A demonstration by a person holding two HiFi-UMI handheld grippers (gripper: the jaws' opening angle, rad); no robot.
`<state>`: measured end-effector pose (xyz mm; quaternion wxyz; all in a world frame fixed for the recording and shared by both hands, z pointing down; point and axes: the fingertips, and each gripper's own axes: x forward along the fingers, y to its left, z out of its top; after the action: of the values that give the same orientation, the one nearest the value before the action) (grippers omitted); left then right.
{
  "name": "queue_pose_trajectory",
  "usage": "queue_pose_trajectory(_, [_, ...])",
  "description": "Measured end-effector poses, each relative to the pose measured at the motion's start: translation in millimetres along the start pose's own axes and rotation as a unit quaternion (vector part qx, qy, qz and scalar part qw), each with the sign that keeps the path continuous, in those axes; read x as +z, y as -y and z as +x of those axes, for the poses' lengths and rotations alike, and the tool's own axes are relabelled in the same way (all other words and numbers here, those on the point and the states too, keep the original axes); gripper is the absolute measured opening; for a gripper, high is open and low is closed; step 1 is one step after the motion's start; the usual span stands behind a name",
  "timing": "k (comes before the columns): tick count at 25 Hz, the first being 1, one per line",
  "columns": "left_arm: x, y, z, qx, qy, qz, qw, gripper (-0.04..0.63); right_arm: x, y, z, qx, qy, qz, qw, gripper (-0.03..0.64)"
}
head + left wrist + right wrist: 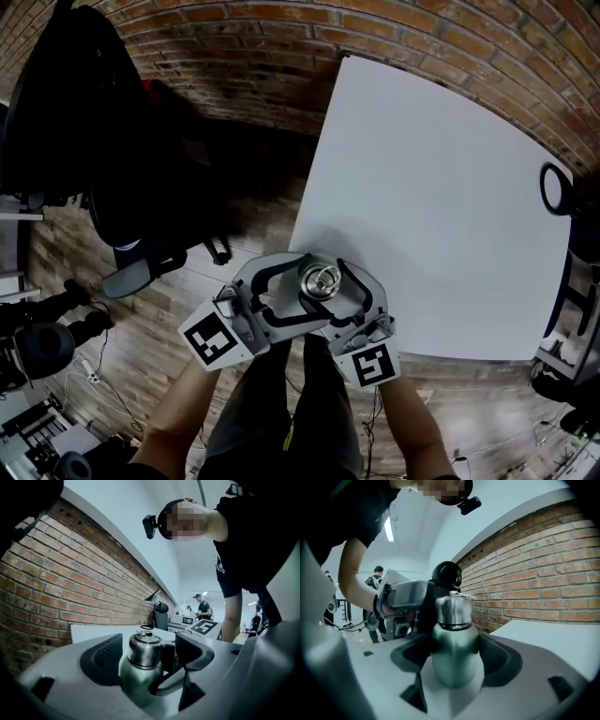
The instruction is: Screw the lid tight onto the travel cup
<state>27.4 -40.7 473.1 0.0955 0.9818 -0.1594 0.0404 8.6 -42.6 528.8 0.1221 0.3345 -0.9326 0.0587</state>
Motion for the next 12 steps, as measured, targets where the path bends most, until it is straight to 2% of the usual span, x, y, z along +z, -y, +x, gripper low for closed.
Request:
queue_pose_trajectory(3, [-8.2,0.5,-3.5,0.074,-0.013,0.007,0.9972,0.341,1.1,-0.1,0.4,-0.016,0.006,0.002,1.0,0.305])
queue_pose_trajectory(6, [-6.0,-5.3,-2.6,0.152,-0.011,0.02,0.9881,0.317,1.6,1.0,-0.3,-0.029,0.012,0.008,0.999,0.305])
queue_pose_trajectory(11, [-1.6,-14.7,10.3,0.221,-0.008,0.037,0.9745,0.308,0.8,1.5,-0.8,-0.038,0.014,0.011,0.999,0.304])
queue_pose_trajectory(12, [-1.1,-15.5,11.0,0.229,-0.011,0.044,0.9723,0.278,0.0,0.7,-1.1,-0.04,0.012,0.014,0.999,0.304])
